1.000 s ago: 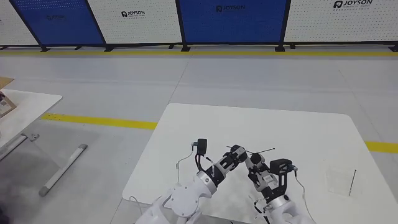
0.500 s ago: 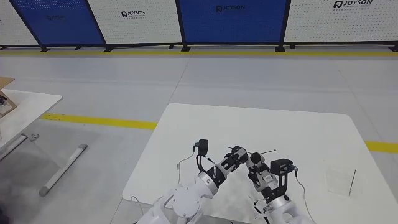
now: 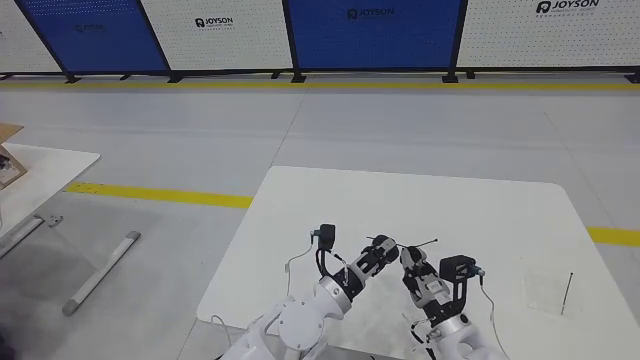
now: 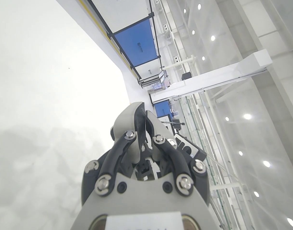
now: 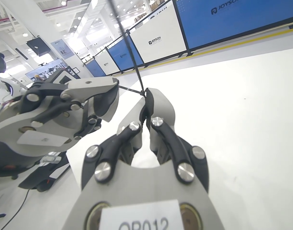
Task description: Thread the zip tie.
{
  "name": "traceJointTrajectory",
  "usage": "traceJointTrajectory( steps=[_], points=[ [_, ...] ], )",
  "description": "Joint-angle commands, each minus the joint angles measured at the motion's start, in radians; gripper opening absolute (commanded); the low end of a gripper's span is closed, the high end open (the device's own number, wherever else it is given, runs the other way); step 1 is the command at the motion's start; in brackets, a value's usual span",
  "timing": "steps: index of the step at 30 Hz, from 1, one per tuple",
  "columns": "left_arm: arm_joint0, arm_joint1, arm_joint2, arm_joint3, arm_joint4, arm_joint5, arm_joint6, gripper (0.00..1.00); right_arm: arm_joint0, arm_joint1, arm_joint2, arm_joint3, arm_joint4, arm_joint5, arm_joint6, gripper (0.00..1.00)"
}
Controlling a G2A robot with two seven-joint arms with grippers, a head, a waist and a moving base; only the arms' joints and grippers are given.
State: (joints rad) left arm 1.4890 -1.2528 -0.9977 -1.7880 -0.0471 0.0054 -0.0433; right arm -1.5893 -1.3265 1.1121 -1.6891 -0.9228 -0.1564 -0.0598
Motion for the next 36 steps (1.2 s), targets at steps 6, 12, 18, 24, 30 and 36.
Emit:
traceJointTrajectory(
  steps=[6,12,18,24,30,36],
  points=[
    [0.000,-0.002,0.004,-0.001,0.001,-0.014,-0.003,0.00,0.000,0.000,0.000,0.004,-0.002,0.004,0.001,0.00],
    [0.009,-0.001,-0.001,-0.004,-0.003,-0.041,-0.006,0.00,0.003,-0.001,-0.010,0.005,-0.017,0.016,0.012,0.00],
    [0.014,0.000,-0.007,-0.004,-0.002,-0.047,-0.006,0.00,0.005,-0.002,-0.016,0.003,-0.022,0.020,0.014,0.00],
    [0.012,-0.001,-0.008,-0.001,-0.004,-0.037,-0.005,0.00,-0.003,0.000,-0.008,-0.007,-0.016,0.017,0.012,0.33],
    [0.007,-0.003,-0.004,-0.002,0.000,-0.031,-0.004,0.00,-0.013,0.002,0.005,-0.021,-0.009,0.013,0.006,0.27],
    [0.007,-0.004,0.000,-0.003,0.008,-0.028,-0.004,0.00,-0.019,0.004,0.010,-0.029,-0.009,0.010,0.004,0.24]
  ],
)
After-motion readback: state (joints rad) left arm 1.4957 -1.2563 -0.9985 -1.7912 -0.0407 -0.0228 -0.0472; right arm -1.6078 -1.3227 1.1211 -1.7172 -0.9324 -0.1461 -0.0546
